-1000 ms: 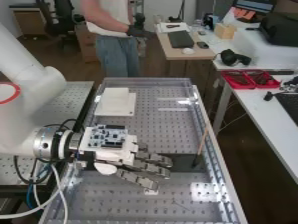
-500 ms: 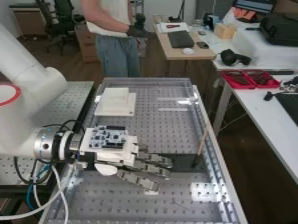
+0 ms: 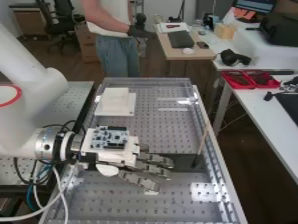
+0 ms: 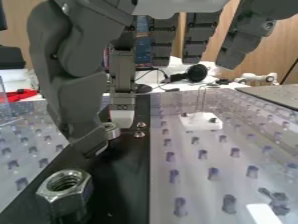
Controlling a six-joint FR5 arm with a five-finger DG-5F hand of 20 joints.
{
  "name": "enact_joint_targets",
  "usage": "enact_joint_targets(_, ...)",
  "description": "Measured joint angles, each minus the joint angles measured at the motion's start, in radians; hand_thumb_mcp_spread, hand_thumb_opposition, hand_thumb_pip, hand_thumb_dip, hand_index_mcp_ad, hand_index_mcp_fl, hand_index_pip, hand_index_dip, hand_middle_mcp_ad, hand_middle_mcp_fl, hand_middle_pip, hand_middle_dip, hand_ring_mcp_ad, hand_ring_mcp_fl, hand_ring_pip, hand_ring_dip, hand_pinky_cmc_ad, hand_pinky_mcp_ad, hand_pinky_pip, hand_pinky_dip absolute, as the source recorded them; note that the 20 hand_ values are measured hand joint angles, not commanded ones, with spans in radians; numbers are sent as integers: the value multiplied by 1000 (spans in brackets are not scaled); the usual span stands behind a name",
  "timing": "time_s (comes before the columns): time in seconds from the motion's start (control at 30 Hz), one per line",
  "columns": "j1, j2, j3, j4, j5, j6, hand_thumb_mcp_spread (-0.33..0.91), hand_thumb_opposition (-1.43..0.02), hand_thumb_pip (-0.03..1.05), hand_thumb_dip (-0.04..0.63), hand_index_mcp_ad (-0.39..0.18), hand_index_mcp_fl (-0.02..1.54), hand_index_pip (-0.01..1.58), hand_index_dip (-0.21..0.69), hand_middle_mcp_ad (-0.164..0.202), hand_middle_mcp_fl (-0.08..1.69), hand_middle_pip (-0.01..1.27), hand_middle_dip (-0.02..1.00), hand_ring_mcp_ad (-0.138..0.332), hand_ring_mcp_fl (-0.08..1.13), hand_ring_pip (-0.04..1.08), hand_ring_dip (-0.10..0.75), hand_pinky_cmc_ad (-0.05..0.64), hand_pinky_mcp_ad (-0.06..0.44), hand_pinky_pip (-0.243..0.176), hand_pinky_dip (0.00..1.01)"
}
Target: Grab the bearing and place it in the white container
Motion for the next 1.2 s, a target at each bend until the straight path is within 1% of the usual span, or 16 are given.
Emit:
enact_joint_targets(0.23,-2,2,2,-2,-5,-1,541,-846,445,269,-134,304,1223,265,58,7,136,188,115,3,94,106,353,230,-75,152)
enact_joint_targets(0.4,-2,2,0,-1,-8,-3,545,-848,445,269,-138,354,1250,253,61,10,136,188,115,0,98,106,349,234,-75,152)
enact_joint_targets(0.53,-1,0,-1,0,-8,0,562,-836,445,271,-134,354,1279,251,61,9,136,188,115,0,98,106,349,230,-75,152)
enact_joint_targets(0.63,0,-2,-2,0,-8,-2,569,-848,445,278,-134,351,1278,257,61,9,136,188,115,3,98,106,353,230,-75,152)
enact_joint_targets(0.73,-1,-2,-3,1,-8,-1,564,-855,445,267,-134,349,1278,253,61,9,136,188,115,0,98,106,349,230,-75,152)
enact_joint_targets(1.1,0,-3,-4,6,-6,-2,560,-852,442,265,-134,344,1290,253,61,9,138,188,115,3,98,106,349,230,-73,152)
enact_joint_targets(1.2,0,-2,-5,12,-7,-1,581,-864,440,265,-133,360,1288,253,61,12,138,188,115,3,98,106,349,230,-73,152)
